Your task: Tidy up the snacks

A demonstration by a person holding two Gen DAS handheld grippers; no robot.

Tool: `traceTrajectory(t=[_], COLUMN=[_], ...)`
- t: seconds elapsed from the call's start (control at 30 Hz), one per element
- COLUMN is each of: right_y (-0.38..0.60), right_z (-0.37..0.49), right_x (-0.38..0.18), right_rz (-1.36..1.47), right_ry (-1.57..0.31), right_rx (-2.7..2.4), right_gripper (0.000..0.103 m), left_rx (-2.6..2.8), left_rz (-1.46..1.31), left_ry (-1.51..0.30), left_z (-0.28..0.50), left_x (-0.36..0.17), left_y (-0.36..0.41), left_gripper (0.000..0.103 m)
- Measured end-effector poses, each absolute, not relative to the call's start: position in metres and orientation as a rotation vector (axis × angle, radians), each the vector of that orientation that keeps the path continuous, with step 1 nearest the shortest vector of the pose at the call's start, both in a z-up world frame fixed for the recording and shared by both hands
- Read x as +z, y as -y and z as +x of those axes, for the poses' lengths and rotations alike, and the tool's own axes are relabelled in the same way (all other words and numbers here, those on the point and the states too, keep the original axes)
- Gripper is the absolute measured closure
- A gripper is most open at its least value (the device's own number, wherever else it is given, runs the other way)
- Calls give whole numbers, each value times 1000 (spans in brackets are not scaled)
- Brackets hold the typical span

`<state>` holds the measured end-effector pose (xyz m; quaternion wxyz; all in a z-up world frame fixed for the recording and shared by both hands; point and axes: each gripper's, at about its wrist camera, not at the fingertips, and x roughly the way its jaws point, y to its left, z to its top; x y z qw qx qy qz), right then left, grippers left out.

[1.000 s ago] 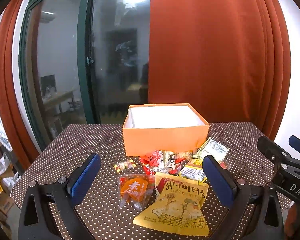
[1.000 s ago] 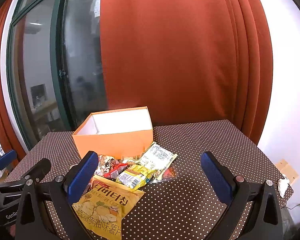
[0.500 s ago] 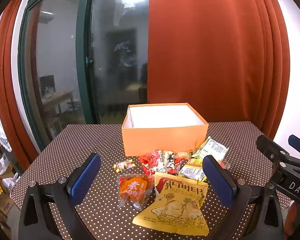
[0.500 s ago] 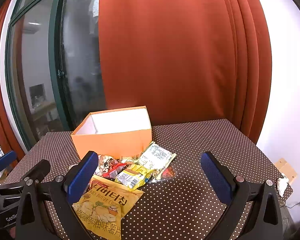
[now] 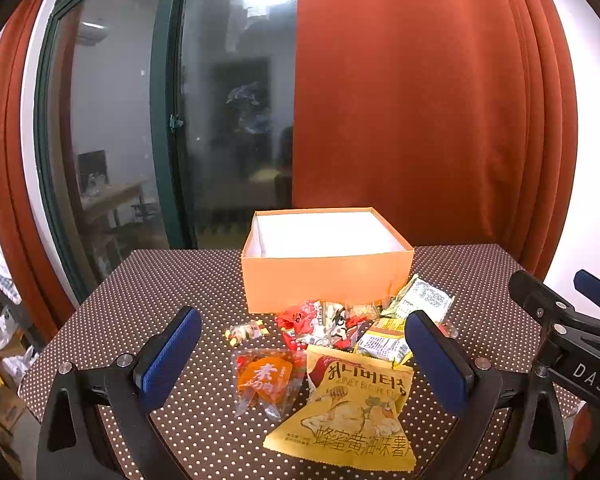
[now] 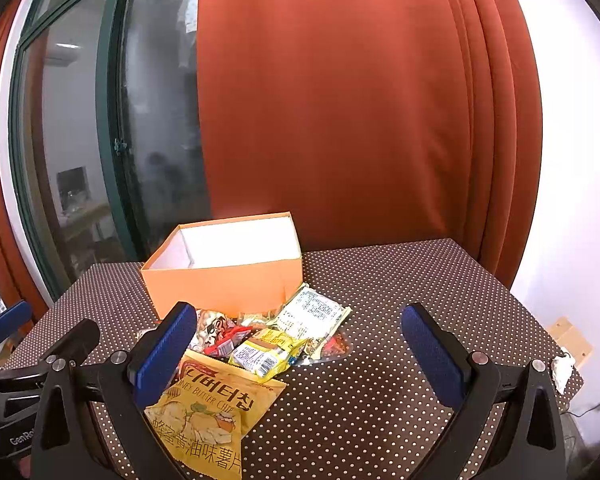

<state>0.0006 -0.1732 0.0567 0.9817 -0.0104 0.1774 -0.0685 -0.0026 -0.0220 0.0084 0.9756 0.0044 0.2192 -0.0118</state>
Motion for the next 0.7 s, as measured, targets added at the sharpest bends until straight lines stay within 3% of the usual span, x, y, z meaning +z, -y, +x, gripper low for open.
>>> traceTrajectory(t=[0.7], right_y=[171], right_z=[-1], right_x=[58], right_rz=[-25], right_ry=[-356], right_rx=[-142], right_gripper=[0], left_rx=[-28], left_rz=[3], left_ry=[-443], left_z=[-4], left_x=[10], left_y=[20], left_gripper=[1])
